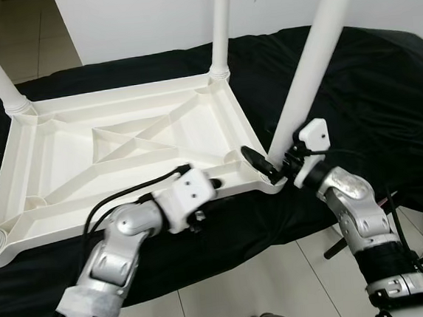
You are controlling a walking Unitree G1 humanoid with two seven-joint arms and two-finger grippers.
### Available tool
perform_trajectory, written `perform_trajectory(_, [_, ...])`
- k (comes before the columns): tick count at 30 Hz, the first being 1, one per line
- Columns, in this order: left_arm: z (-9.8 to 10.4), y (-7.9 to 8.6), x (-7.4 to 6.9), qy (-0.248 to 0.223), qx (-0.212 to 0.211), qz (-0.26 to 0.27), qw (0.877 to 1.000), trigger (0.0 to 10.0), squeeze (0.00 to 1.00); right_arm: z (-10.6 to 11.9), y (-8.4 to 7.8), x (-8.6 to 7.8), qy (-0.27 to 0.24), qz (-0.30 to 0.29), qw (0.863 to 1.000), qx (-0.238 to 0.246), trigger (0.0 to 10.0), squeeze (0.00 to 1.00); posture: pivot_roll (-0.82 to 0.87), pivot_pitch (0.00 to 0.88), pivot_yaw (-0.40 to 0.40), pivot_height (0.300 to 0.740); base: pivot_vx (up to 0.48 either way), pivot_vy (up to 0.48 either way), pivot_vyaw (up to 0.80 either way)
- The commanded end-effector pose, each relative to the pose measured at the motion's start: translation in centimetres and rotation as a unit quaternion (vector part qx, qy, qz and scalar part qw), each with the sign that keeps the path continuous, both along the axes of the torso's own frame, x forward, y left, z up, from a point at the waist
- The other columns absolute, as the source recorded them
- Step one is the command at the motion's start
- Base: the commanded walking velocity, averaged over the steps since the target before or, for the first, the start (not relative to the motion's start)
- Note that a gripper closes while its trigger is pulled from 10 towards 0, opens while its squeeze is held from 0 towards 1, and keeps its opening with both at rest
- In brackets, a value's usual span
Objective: Building children table
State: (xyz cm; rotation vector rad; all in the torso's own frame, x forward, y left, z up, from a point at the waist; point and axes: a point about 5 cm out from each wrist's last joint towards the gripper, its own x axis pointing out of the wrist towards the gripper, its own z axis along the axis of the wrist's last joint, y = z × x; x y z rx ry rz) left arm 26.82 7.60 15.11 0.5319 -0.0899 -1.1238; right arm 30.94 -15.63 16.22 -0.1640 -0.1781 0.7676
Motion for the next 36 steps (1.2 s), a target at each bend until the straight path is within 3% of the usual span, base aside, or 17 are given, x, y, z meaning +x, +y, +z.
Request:
perform_trajectory(1, [0.0, 0.0, 0.1, -0.004, 0.003, 0.010, 1.000, 10.0, 0.00, -0.2, 0.0, 0.1, 0.013, 0.015, 1.000, -0.008, 10.0, 0.00, 0.05, 0.002, -0.028, 0.740, 0.000, 0.000, 0.00])
perform_trajectory(8, [-0.1, -0.2, 0.0, 0.012, -0.001, 0.009, 1.000, 10.0, 0.00, -0.2, -0.4, 0.2, 0.015, 0.017, 1.000, -0.013, 10.0, 0.00, 0.05, 0.001, -0.030, 0.740, 0.000, 0.000, 0.00])
perform_trajectory(9, [-0.2, -0.5, 0.1, 0.025, -0.007, 0.009, 1.000, 10.0, 0.00, -0.3, -0.7, 0.2, 0.027, 0.020, 0.999, -0.017, 2.7, 0.00, 0.04, 0.001, -0.035, 0.740, 0.000, 0.000, 0.00])
perform_trajectory(10, [-0.2, -0.5, 0.1, 0.025, -0.007, 0.009, 1.000, 10.0, 0.00, -0.3, -0.7, 0.2, 0.027, 0.020, 0.999, -0.017, 2.7, 0.00, 0.04, 0.001, -0.035, 0.740, 0.000, 0.000, 0.00])
perform_trajectory(11, [-0.2, -0.8, 0.1, 0.033, -0.012, 0.009, 0.999, 10.0, 0.00, -0.4, -0.8, 0.2, 0.035, 0.022, 0.999, -0.019, 0.0, 0.00, 0.04, 0.001, -0.035, 0.740, 0.000, 0.000, 0.00])
perform_trajectory(15, [-0.5, -1.6, 0.1, 0.062, -0.032, 0.009, 0.998, 10.0, 0.00, -1.4, -1.2, -0.1, 0.062, 0.011, 0.997, -0.044, 0.0, 0.00, 0.03, 0.000, -0.032, 0.740, 0.000, 0.000, 0.00])
perform_trajectory(19, [-0.6, -1.9, 0.3, 0.070, -0.039, 0.017, 0.997, 10.0, 0.00, -1.8, -1.4, -0.2, 0.069, -0.018, 0.997, -0.040, 0.0, 0.00, 0.02, 0.000, -0.025, 0.740, 0.000, 0.000, 0.00])
perform_trajectory(24, [0.4, -2.6, 0.9, 0.104, -0.087, 0.051, 0.990, 10.0, 0.00, -2.2, -1.2, -0.4, 0.068, -0.098, 0.993, -0.025, 0.0, 0.00, 0.02, 0.000, -0.020, 0.740, 0.000, 0.000, 0.00])
perform_trajectory(28, [0.5, -2.7, 1.0, 0.111, -0.089, 0.064, 0.988, 10.0, 0.00, -2.3, -0.6, -0.8, 0.064, -0.130, 0.989, -0.014, 0.0, 0.00, 0.02, 0.000, -0.017, 0.740, 0.000, 0.000, 0.00])
perform_trajectory(34, [0.0, -2.2, 1.5, 0.096, -0.082, 0.111, 0.986, 10.0, 0.00, -2.8, 0.5, -1.8, 0.080, -0.234, 0.969, 0.029, 0.0, 0.00, 0.02, 0.000, -0.027, 0.740, 0.000, 0.000, 0.00])
perform_trajectory(36, [-0.2, -2.1, 1.7, 0.088, -0.082, 0.131, 0.984, 10.0, 0.00, -2.9, 0.8, -2.0, 0.090, -0.288, 0.952, 0.052, 0.0, 0.00, 0.02, 0.000, -0.029, 0.740, 0.000, 0.000, 0.00])
